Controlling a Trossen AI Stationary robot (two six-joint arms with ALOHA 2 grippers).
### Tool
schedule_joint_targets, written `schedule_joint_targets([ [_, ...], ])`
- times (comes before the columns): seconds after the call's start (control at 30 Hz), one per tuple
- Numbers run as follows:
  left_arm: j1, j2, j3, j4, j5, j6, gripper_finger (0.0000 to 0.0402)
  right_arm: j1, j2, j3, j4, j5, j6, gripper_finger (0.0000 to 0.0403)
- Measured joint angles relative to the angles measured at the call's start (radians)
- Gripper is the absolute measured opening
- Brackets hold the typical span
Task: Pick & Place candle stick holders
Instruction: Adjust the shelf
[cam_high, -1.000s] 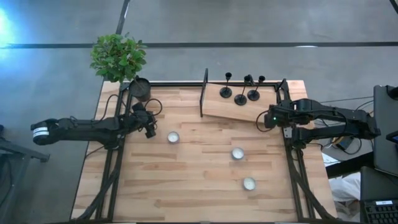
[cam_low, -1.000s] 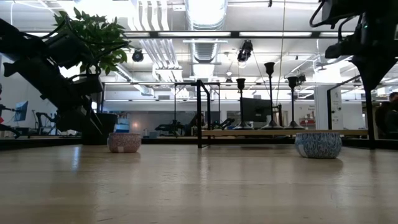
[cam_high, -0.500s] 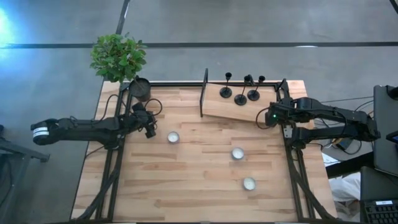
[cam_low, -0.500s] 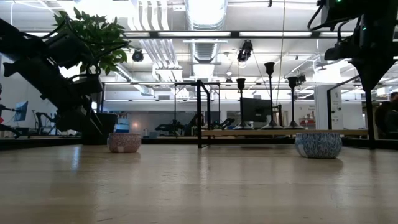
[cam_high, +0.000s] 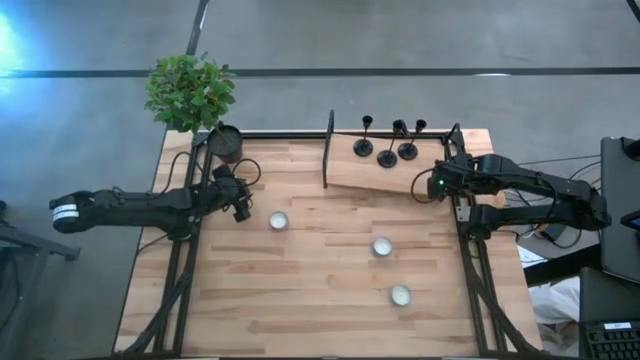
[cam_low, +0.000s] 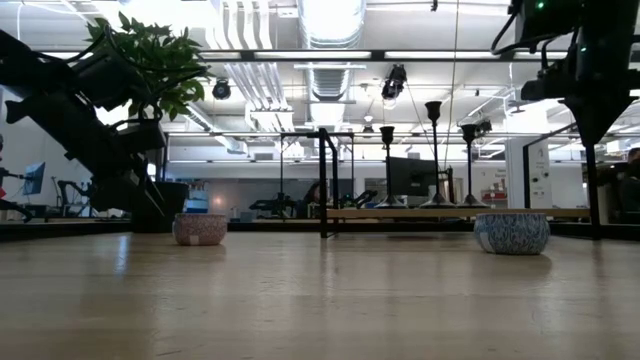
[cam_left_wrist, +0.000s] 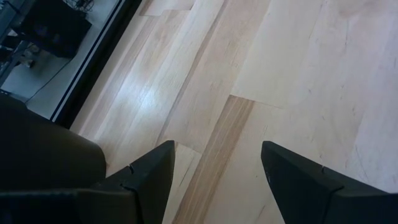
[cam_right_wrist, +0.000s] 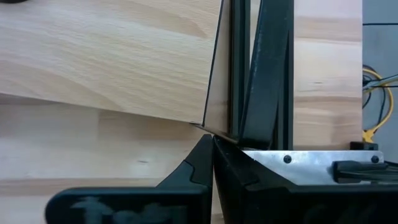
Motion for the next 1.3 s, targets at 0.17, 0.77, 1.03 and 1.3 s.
schedule_joint_targets([
  [0.17, 0.0, 0.0, 0.0, 0.0, 0.0, 0.0, 0.0246, -0.027, 0.0, 0.0, 0.007, 0.003, -0.032, 0.0008],
  [0.77, 0.0, 0.0, 0.0, 0.0, 0.0, 0.0, 0.0246, -0.165, 0.0, 0.0, 0.058, 0.028, -0.186, 0.0008],
  [1.03, 0.0, 0.0, 0.0, 0.0, 0.0, 0.0, 0.0246, -0.22, 0.003, 0.0, 0.08, 0.029, -0.249, 0.0008],
  [1.3, 0.0, 0.0, 0.0, 0.0, 0.0, 0.0, 0.0245, -0.243, 0.003, -0.006, 0.088, 0.028, -0.279, 0.0008],
])
